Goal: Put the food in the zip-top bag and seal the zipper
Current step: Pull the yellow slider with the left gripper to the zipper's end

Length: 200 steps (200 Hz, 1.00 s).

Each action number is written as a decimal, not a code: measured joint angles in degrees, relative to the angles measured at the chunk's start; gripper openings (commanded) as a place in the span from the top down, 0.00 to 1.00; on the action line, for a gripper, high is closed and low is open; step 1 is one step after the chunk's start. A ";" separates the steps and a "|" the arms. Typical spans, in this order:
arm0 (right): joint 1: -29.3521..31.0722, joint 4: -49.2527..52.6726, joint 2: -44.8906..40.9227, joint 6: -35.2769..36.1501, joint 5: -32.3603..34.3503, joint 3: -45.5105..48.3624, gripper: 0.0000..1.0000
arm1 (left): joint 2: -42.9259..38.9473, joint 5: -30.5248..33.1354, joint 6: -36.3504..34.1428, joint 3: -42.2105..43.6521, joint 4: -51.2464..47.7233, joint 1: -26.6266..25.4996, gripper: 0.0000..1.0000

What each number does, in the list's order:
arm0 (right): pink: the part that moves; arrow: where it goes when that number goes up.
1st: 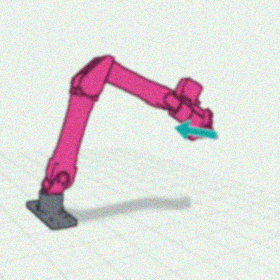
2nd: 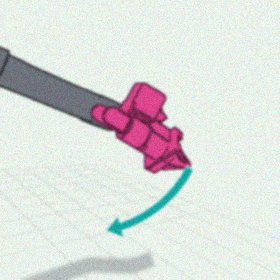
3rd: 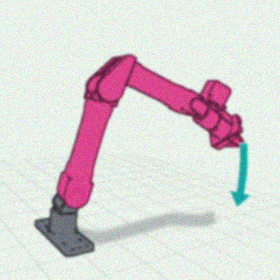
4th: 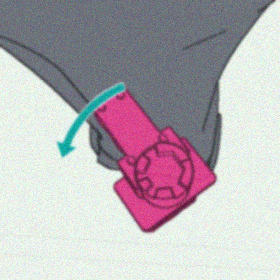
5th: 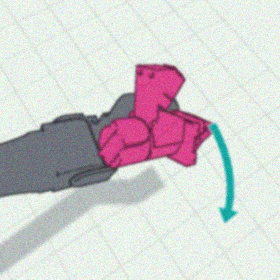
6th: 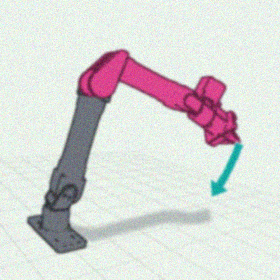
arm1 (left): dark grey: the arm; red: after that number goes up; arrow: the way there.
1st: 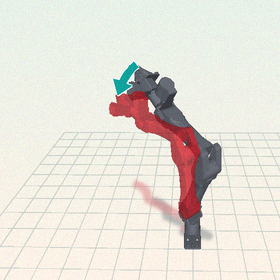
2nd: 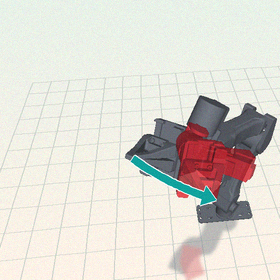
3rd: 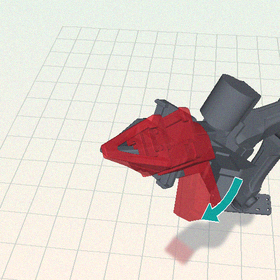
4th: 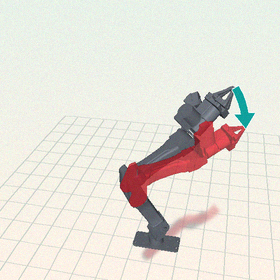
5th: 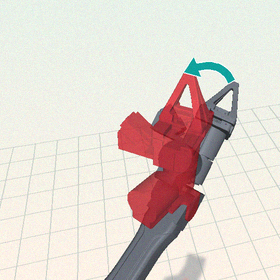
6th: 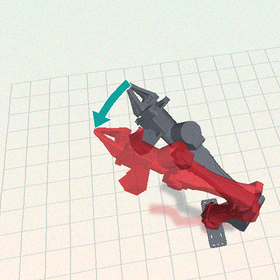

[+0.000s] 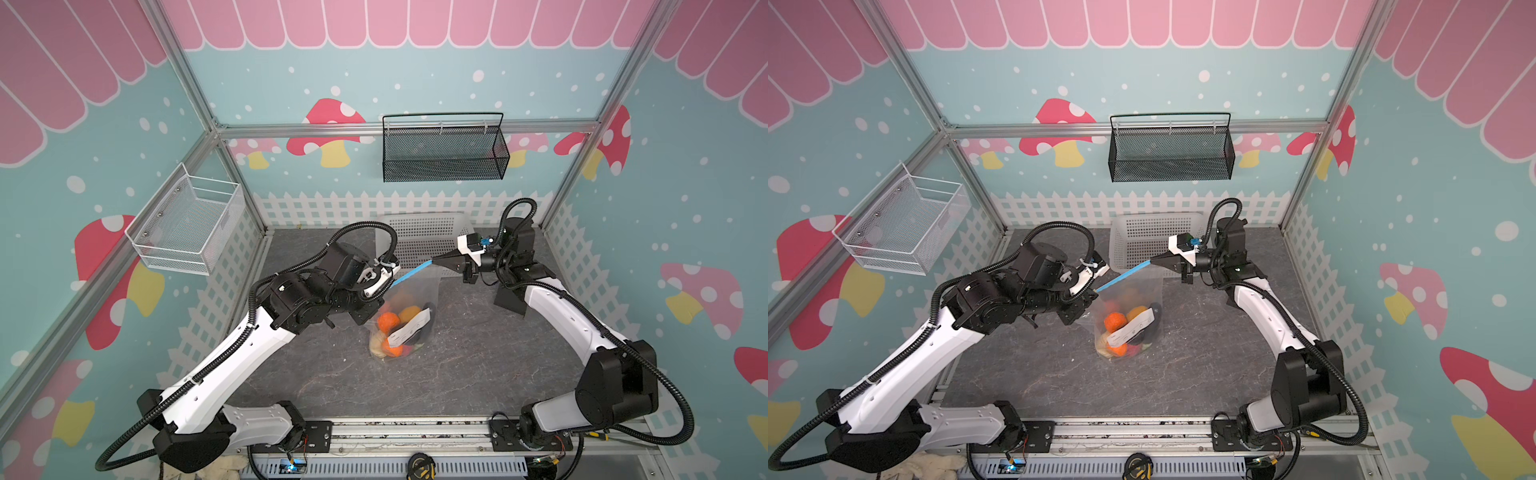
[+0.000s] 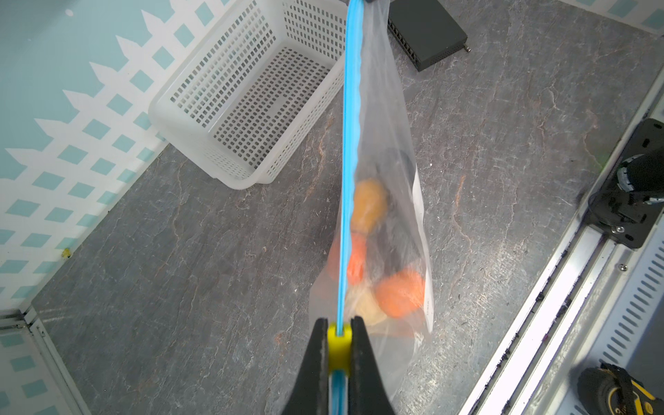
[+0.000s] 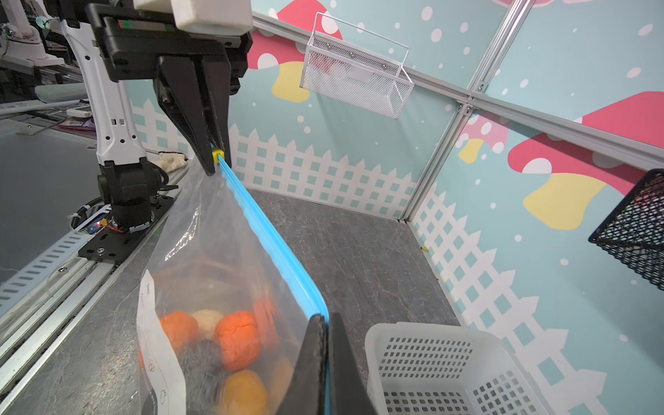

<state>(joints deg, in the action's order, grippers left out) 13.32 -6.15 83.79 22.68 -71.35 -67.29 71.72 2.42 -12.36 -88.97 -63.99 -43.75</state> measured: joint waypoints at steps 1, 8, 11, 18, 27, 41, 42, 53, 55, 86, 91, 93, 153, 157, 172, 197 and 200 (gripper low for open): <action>0.00 0.02 0.00 0.00 0.02 0.00 1.00 | -0.04 0.02 0.00 0.02 -0.09 0.00 1.00; -0.11 0.13 0.00 0.00 0.07 0.00 1.00 | -0.26 0.26 0.20 0.11 -0.44 0.00 1.00; -0.15 0.17 0.00 0.00 0.11 0.00 1.00 | -0.35 0.37 0.22 0.13 -0.50 0.00 1.00; -0.24 0.24 0.00 0.00 0.22 0.00 1.00 | -0.59 0.50 0.35 0.24 -0.57 0.00 1.00; -0.26 0.24 0.00 0.00 0.44 0.00 1.00 | -0.87 0.76 0.57 0.37 -0.83 0.00 1.00; -0.26 0.28 -0.04 0.00 0.87 0.00 1.00 | -1.46 1.33 0.90 0.63 -1.49 0.00 1.00; -0.26 0.31 -0.04 0.00 0.92 0.00 1.00 | -1.51 1.36 0.92 0.66 -1.53 0.00 1.00; -0.35 0.44 -0.13 0.00 1.20 0.00 1.00 | -2.14 1.77 1.33 1.01 -2.08 0.00 1.00; -0.37 0.46 -0.15 0.00 1.22 0.00 1.00 | -2.27 1.81 1.36 1.07 -2.23 0.00 1.00; -0.63 0.61 -0.35 0.02 1.75 0.00 1.00 | -3.74 2.73 1.90 1.46 -3.80 0.00 1.00; -0.66 0.61 -0.35 0.00 1.86 0.00 1.00 | -3.89 2.84 1.95 1.57 -3.98 0.00 1.00; -0.66 0.61 -0.35 0.02 1.90 0.00 1.00 | -3.96 2.89 1.95 1.62 -4.04 0.00 1.00; -1.01 0.81 -0.35 0.07 2.38 0.00 1.00 | -5.01 4.07 3.19 2.27 -6.34 -0.17 1.00; -1.01 0.83 -0.35 0.07 2.36 0.00 1.00 | -5.05 4.09 3.21 2.29 -6.49 -0.17 1.00; -1.01 0.85 -0.35 0.09 2.36 0.00 1.00 | -5.14 4.26 3.28 2.32 -6.88 -0.17 1.00; -1.01 0.85 -0.35 0.26 2.34 0.00 1.00 | -5.25 4.28 3.65 2.34 -7.21 -0.22 1.00; -1.01 0.85 -0.35 0.28 2.34 0.00 1.00 | -5.27 4.31 3.65 2.34 -7.21 -0.22 1.00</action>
<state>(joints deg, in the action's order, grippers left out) 12.32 -5.30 83.44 22.96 -69.01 -67.29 66.46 6.72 -8.71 -86.63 -71.20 -43.97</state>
